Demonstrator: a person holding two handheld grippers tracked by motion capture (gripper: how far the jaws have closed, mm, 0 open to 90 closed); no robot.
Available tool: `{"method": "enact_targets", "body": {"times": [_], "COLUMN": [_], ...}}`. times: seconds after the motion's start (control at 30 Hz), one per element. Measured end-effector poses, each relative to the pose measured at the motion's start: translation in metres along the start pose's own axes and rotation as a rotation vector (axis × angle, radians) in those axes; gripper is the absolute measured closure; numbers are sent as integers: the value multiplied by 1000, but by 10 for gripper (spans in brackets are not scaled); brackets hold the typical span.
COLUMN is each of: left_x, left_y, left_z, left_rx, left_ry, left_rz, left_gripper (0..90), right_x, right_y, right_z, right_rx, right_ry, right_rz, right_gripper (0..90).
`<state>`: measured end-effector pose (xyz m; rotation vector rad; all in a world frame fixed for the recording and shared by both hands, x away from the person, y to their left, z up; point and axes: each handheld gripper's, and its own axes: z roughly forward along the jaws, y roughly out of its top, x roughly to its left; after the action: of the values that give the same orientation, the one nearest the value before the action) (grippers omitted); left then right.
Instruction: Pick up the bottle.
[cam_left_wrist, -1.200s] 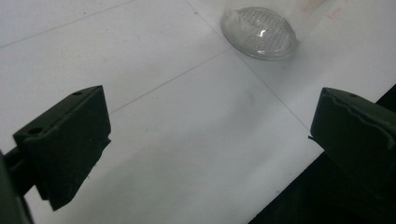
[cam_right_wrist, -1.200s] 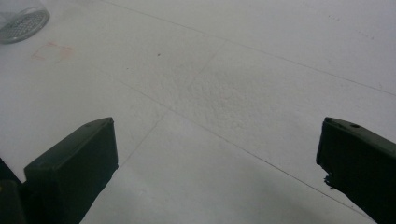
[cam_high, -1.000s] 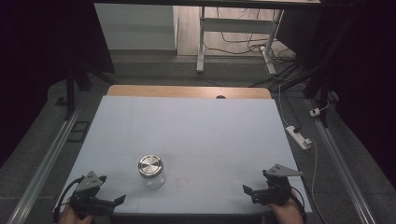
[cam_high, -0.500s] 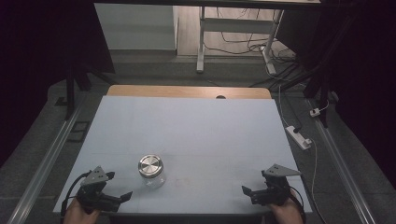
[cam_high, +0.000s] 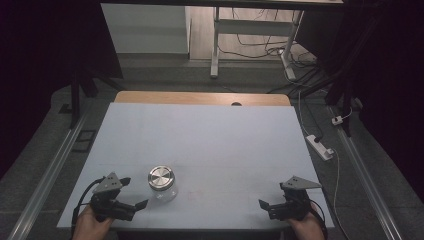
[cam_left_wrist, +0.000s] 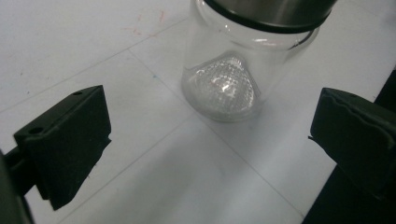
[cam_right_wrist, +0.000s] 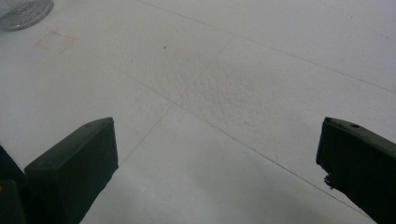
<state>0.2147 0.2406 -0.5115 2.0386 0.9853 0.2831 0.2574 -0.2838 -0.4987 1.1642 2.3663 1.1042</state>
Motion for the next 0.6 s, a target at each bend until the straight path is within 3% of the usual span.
{"method": "enact_targets", "body": {"times": [0.3,0.6], "left_x": [-3,-6], "left_y": [11,21], "left_z": [16,31], "left_rx": [2,50], "left_ry": [-15,-18], "left_rz": [36,69], "left_gripper": [0,0], "right_x": [0,0], "right_y": [0,0], "right_z": [0,1], "right_rx": [2,5], "right_ry": [4,8], "right_rz": [-4,-5], "right_gripper": [0,0]}}
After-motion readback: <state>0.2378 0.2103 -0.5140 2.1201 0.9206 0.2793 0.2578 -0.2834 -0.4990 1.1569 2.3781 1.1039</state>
